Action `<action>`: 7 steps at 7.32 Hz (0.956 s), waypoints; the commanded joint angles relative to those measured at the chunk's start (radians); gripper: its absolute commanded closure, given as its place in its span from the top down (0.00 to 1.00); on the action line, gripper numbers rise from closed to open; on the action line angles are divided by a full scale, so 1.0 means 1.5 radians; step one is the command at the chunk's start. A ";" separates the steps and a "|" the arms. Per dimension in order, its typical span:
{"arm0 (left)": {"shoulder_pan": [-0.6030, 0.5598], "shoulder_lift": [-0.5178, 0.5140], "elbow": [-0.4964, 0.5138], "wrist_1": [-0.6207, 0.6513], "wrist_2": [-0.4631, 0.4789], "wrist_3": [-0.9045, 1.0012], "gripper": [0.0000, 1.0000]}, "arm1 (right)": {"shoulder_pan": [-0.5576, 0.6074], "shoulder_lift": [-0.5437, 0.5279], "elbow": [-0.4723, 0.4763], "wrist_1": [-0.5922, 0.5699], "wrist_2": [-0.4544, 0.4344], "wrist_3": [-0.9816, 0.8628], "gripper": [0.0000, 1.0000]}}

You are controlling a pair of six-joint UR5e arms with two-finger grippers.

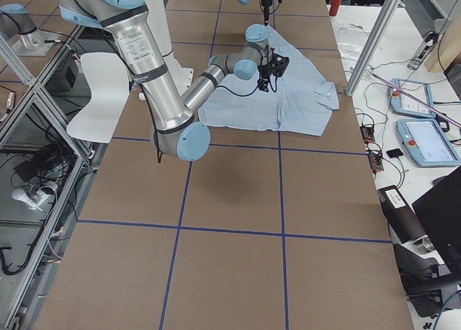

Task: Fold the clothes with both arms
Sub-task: 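Hold the sleeve with the right gripper while the left gripper grasps the other cuff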

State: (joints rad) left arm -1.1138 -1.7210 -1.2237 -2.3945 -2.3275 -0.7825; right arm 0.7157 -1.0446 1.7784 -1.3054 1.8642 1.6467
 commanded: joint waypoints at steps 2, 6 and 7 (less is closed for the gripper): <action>0.002 -0.002 0.008 0.000 0.000 0.002 0.52 | -0.002 -0.004 0.000 0.001 0.000 0.004 0.99; 0.002 -0.003 0.004 0.000 -0.001 -0.002 0.00 | -0.002 -0.005 0.001 0.001 0.000 0.005 0.99; 0.002 -0.002 -0.006 0.000 -0.005 -0.003 0.00 | -0.001 -0.005 0.001 0.000 0.000 0.004 0.99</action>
State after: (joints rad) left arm -1.1106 -1.7249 -1.2212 -2.3946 -2.3298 -0.7852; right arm 0.7135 -1.0517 1.7793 -1.3042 1.8638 1.6531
